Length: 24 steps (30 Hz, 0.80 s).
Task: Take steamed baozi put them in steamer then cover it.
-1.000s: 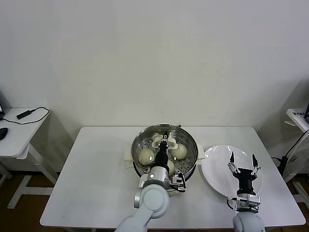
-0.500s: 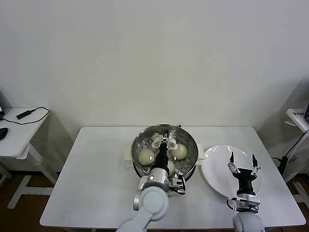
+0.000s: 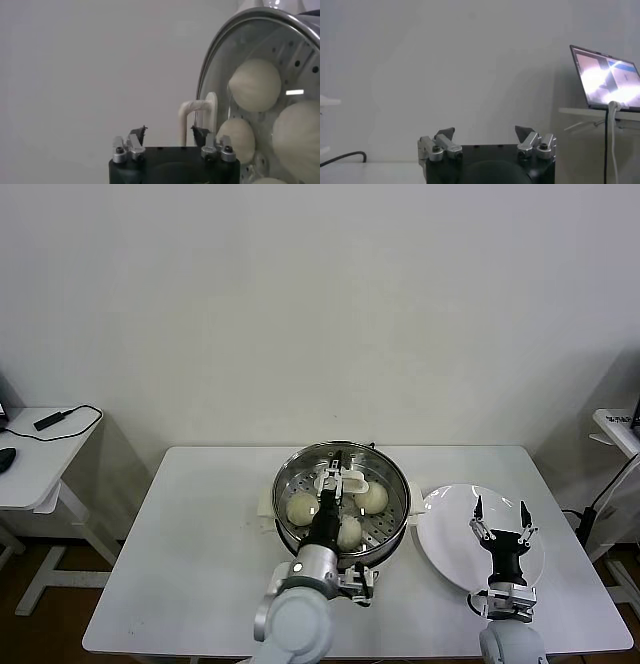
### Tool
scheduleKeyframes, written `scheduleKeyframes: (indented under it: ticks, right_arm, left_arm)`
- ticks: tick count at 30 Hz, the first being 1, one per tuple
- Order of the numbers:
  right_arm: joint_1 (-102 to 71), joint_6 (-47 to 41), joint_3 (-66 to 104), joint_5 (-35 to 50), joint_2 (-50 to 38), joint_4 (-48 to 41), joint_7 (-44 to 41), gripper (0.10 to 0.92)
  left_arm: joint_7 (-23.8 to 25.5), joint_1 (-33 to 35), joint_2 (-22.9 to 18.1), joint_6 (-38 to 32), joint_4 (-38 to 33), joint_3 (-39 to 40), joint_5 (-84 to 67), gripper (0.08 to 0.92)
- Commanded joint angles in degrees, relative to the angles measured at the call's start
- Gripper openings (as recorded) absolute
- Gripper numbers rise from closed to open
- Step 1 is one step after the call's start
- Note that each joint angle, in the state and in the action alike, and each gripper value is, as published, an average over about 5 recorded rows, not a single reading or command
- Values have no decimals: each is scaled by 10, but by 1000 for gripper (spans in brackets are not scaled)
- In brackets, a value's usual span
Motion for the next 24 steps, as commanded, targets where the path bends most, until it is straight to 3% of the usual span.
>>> scheduleKeyframes:
  ticks: [1,5,8,13,17,20,24]
  right_arm:
    - [1,0,1,0,0,1,0,823]
    - [-1,-2,3,6,-3,2,-6,823]
    - [-10,-13,0,34,-10,15,-20,823]
    - [-26,-35,-13,70,-18,35,-34,823]
    - [-36,-50,-22,83,-19,51,-34,823]
    - [-41,-53,-25,85,-21,58,-35,823]
    - [-43,-61,-26,87,-25,64,-38,823]
  left_arm:
    - [9,43,75,3,-136,-11,-70,813]
    - [7,59,105,-1,-178,-42,-135,822]
    - [-27,65,121,-8,-196,-103,-231,823]
    - [-183,58,122,-79,-150,-244,-488,823]
    - [-271,52,127,-230,-58,-314,-709,823]
    - [-279,55,127,-321,7,-345,-832,823]
    - [-253,67,122,-387,59,-362,-916,823]
